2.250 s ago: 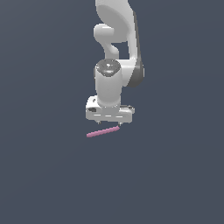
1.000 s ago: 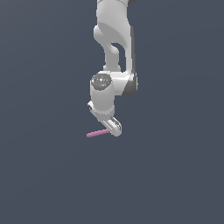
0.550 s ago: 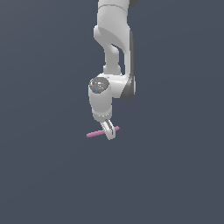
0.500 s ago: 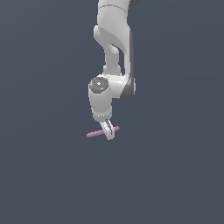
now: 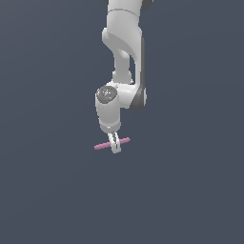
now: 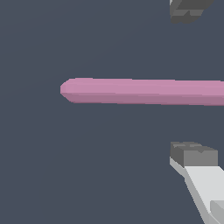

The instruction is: Pick up the object and move it to a goal position.

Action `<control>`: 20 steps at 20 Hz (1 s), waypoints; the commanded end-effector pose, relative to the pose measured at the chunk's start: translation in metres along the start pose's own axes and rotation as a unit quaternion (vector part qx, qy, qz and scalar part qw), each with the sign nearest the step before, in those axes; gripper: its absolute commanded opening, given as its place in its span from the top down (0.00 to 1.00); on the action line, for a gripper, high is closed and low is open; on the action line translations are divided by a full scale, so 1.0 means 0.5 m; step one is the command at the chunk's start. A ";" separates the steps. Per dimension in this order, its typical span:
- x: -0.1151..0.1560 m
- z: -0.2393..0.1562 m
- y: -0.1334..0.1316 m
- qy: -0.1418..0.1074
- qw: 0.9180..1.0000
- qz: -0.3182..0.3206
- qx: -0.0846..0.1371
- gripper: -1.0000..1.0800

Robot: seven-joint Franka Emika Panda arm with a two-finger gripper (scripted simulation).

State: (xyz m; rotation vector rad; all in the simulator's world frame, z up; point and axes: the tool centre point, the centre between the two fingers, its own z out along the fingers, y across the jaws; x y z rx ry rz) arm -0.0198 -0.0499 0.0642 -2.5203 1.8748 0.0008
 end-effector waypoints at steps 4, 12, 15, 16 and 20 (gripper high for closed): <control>0.001 0.002 0.001 0.000 1.000 0.007 0.000 0.04; 0.001 0.044 0.003 0.000 1.000 0.009 0.000 0.04; 0.001 0.075 0.004 0.000 1.000 0.010 0.000 0.04; 0.001 0.082 0.004 0.000 1.000 0.010 0.000 0.04; 0.001 0.101 0.002 0.000 1.000 0.010 0.000 0.04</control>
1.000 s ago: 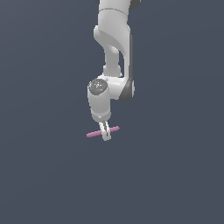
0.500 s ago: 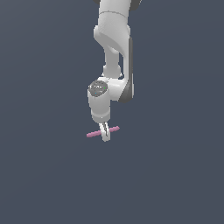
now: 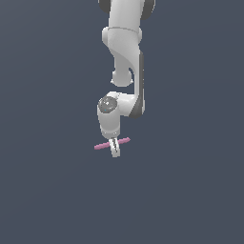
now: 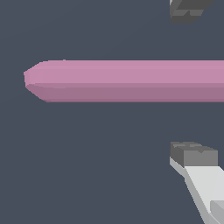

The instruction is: Pick up the object and move it to a goal position.

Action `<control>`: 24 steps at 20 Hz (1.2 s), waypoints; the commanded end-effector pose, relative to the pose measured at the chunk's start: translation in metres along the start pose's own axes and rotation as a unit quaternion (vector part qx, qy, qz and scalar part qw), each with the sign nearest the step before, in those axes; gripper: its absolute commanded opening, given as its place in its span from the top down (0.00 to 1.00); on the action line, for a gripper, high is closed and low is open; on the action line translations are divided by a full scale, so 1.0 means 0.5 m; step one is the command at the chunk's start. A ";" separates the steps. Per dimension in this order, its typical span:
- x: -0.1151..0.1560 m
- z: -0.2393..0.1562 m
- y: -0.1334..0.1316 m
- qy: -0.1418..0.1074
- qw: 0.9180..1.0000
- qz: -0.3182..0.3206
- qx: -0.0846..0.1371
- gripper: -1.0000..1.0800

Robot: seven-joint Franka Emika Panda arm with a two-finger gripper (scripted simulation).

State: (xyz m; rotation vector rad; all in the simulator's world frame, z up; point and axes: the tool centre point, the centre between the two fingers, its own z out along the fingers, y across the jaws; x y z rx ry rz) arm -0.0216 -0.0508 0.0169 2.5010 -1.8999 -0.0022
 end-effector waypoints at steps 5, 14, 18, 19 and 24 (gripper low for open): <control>0.000 0.008 -0.002 0.000 1.000 0.000 0.001 1.00; 0.000 0.007 -0.002 0.000 1.000 0.000 0.001 1.00; 0.002 -0.005 0.002 0.000 1.000 0.000 0.001 1.00; 0.002 -0.011 0.003 0.000 1.000 0.000 0.001 1.00; 0.008 -0.054 0.015 0.000 1.000 0.000 0.001 1.00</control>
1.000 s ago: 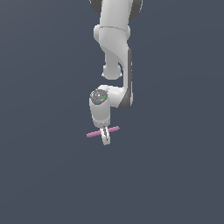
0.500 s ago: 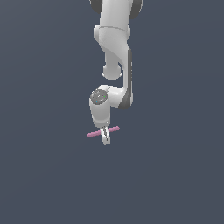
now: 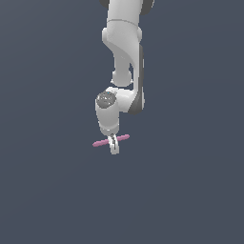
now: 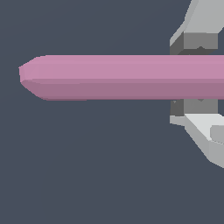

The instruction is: Pick up the object and move it to a goal position.

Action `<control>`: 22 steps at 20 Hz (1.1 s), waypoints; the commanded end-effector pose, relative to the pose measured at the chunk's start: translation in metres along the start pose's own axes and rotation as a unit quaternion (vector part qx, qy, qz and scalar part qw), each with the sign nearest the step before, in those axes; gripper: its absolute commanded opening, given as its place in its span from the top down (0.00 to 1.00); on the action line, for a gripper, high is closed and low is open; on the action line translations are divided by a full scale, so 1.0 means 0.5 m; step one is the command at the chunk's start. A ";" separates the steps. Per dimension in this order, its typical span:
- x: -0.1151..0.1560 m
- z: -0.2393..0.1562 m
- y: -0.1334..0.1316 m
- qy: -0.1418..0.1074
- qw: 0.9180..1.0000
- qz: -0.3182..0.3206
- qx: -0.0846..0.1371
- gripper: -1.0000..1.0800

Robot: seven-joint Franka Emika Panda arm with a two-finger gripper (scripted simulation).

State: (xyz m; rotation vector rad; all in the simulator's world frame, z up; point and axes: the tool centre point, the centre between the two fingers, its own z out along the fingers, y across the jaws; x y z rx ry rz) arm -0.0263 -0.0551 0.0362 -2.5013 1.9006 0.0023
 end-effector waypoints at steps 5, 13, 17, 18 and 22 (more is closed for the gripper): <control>0.011 -0.086 0.022 0.000 1.000 0.000 0.001 1.00; 0.029 -0.209 0.052 0.000 1.000 0.001 0.000 1.00; 0.034 -0.248 0.060 0.000 1.000 0.000 0.000 1.00; 0.036 -0.255 0.061 0.000 1.000 0.000 0.000 1.00; 0.038 -0.270 0.064 0.001 1.000 0.000 0.000 1.00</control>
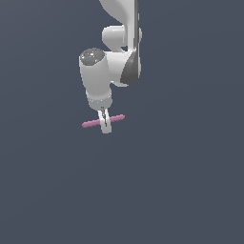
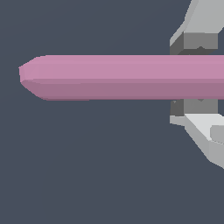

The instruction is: Pick up the object and move it to a goal position.

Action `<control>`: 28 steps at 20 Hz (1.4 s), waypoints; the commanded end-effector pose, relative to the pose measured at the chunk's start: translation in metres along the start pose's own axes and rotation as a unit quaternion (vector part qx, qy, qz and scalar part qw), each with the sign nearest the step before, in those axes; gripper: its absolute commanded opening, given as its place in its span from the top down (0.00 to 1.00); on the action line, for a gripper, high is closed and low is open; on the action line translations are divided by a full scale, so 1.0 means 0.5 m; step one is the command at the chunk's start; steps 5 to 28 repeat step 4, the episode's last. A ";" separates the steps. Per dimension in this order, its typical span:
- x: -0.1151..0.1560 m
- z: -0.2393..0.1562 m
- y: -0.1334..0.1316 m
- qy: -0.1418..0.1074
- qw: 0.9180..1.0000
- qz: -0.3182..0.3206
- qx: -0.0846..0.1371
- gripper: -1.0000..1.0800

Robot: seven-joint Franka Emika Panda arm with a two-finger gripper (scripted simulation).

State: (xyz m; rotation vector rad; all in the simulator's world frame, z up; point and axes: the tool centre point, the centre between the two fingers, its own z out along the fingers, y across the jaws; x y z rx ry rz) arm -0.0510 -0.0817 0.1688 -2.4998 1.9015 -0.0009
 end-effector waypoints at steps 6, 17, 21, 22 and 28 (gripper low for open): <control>0.000 -0.005 0.000 0.000 1.000 -0.001 -0.001 1.00; 0.000 -0.005 0.000 0.000 1.000 -0.001 -0.001 1.00; 0.000 -0.005 0.000 0.000 1.000 -0.001 -0.001 1.00; 0.000 -0.005 0.000 0.000 1.000 -0.001 -0.001 1.00; 0.000 -0.005 0.000 0.000 1.000 -0.001 -0.001 1.00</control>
